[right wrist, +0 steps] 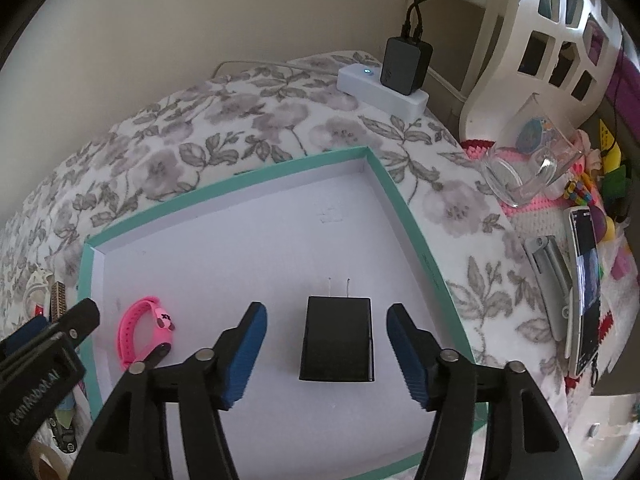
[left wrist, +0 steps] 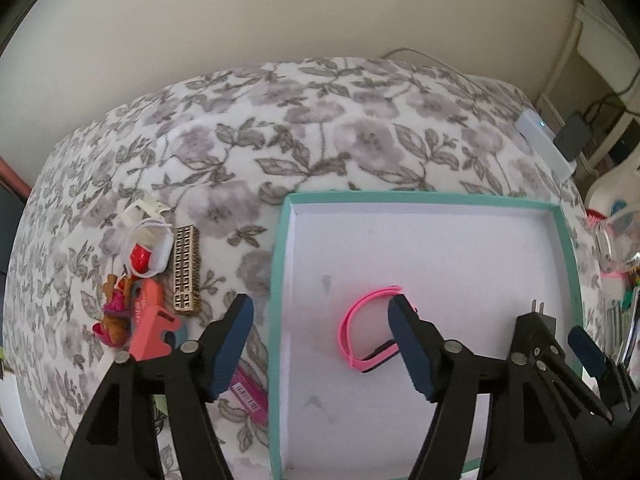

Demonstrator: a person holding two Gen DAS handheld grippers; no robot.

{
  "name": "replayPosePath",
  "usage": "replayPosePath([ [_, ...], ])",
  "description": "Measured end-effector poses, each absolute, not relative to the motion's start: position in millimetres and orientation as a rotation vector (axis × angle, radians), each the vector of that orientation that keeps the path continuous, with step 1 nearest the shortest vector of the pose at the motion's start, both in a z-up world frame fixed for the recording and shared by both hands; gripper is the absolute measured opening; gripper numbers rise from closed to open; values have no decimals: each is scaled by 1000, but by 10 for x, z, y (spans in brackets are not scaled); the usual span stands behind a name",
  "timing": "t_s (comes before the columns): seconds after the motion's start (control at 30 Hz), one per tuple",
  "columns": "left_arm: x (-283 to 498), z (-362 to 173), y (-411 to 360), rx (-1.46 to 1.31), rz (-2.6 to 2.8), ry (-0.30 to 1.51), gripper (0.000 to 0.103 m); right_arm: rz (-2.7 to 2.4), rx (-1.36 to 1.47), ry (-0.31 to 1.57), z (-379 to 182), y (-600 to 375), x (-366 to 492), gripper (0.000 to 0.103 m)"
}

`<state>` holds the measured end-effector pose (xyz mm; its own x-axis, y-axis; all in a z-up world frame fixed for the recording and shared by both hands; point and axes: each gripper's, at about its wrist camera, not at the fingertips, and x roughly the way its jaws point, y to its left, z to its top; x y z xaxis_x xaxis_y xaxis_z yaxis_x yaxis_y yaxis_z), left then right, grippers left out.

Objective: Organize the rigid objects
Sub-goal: 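Open both tools to release the band and charger inside the tray, then move the left tool to the white charger while the right tool reaches the pink lighter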

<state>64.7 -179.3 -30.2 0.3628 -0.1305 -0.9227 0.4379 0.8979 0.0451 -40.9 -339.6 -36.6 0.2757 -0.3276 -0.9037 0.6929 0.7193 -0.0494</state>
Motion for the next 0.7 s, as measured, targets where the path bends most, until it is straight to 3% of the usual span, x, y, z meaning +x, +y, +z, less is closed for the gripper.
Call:
replayPosePath([
  [0.07, 679, -316, -1748, 295, -356, 1154, 81, -703, 384, 1092, -371, -3382, -398, 74],
  [0.4, 794, -524, -1556, 259, -274, 1238, 84, -676, 398, 1099, -429, -3364, -391, 92],
  [0.47, 811, -551, -1515, 251, -258, 1248, 93, -674, 399, 1101, -438, -3364, -390, 94],
  [0.53, 832, -569, -1472, 239, -244, 1256, 96, -668, 407, 1102, -450, -3365, -389, 101],
  [0.7, 868, -575, -1367, 186, -235, 1258, 101, -653, 415, 1105, -469, -3348, -379, 103],
])
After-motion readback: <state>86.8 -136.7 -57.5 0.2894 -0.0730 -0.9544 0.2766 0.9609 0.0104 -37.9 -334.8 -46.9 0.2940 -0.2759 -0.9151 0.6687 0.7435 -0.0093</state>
